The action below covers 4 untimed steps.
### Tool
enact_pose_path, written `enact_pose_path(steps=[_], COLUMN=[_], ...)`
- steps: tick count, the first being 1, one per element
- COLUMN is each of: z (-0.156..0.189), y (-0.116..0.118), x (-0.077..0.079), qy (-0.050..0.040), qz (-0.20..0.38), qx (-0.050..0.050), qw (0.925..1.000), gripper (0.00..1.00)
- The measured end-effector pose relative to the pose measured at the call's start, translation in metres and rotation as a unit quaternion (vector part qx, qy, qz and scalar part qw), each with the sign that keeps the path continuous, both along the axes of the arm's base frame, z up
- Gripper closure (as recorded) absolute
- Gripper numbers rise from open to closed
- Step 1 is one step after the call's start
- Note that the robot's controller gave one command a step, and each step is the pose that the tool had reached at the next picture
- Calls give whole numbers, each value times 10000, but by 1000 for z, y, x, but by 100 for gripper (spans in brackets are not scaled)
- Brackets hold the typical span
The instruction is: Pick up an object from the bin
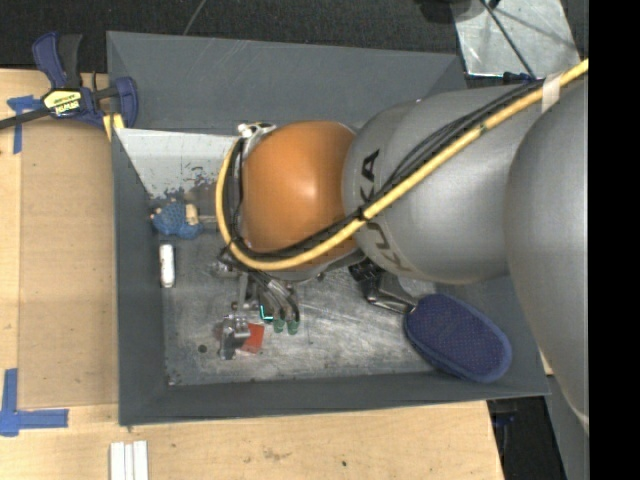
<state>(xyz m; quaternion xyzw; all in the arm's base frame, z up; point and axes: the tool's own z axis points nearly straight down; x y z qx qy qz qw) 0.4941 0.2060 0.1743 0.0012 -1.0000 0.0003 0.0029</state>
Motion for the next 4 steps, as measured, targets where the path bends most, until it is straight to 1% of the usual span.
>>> enact_pose_path(steps=[1, 2, 3, 4], z=[-102, -73, -74, -102], y=[-65, -51, -66, -63], x=[1, -4, -2, -2], qy=[-98, -54, -33, -40], qz=[432, -290, -494, -986], qx=[37, 11, 2, 10], qw=[9990, 9996, 9988, 9951], gripper=[0, 0, 0, 0])
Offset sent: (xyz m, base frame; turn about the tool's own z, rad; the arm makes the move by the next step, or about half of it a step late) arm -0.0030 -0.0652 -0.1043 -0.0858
